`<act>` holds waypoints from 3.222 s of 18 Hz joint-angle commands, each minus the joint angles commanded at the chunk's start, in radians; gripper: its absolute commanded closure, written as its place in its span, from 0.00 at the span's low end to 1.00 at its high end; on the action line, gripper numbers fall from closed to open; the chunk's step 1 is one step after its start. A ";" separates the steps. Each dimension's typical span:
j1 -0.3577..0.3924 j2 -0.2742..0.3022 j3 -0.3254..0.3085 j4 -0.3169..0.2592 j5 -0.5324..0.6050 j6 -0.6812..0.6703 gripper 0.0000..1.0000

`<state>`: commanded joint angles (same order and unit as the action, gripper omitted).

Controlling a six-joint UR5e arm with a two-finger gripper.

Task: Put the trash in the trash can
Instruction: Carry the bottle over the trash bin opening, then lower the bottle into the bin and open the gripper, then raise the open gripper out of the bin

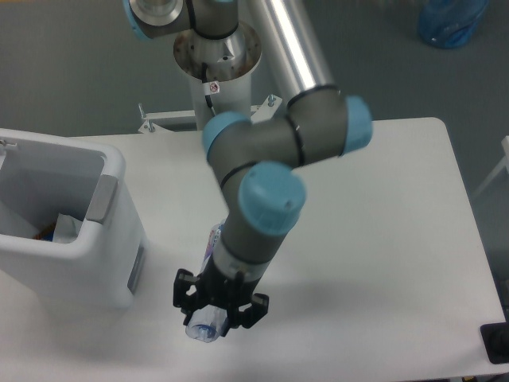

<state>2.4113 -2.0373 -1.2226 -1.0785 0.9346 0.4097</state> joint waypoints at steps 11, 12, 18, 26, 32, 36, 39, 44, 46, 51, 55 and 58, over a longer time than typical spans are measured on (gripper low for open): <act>0.022 0.098 0.136 0.075 -0.310 -0.164 0.91; 0.016 0.098 0.137 0.092 -0.338 -0.173 0.90; -0.076 0.117 0.077 0.112 -0.376 -0.201 0.86; -0.196 0.149 -0.047 0.212 -0.372 -0.164 0.81; -0.210 0.261 -0.227 0.213 -0.370 0.027 0.18; -0.202 0.292 -0.267 0.212 -0.369 0.049 0.01; -0.192 0.289 -0.265 0.212 -0.366 0.047 0.00; -0.075 0.289 -0.253 0.212 -0.365 0.052 0.00; -0.041 0.281 -0.233 0.219 -0.343 0.090 0.00; 0.011 0.241 -0.221 0.210 0.023 0.218 0.00; 0.057 0.197 -0.288 0.206 0.127 0.264 0.00; 0.149 0.161 -0.345 0.207 0.161 0.346 0.00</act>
<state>2.5600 -1.8760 -1.5675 -0.8713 1.0952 0.7559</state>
